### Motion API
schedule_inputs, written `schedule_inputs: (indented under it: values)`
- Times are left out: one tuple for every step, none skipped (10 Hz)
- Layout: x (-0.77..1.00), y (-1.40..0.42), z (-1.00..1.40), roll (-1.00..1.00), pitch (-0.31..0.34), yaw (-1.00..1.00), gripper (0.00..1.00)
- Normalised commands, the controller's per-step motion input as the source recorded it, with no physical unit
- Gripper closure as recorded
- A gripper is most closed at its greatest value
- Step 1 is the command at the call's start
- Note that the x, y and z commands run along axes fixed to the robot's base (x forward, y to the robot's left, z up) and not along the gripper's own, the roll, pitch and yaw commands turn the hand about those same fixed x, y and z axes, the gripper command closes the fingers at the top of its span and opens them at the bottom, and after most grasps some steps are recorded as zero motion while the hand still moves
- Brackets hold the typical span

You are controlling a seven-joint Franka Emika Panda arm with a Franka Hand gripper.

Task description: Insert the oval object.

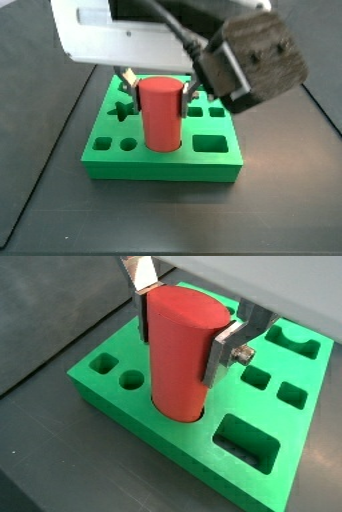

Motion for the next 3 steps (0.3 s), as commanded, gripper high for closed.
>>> schedule_inputs:
  values:
    - [0.0,0.0,-0.12,0.02,0.0,0.0,1.0]
    - [0.0,0.0,0.0,-0.01,0.0,0.0,1.0]
    - [0.0,0.0,0.0,0.0,0.0,0.0,1.0]
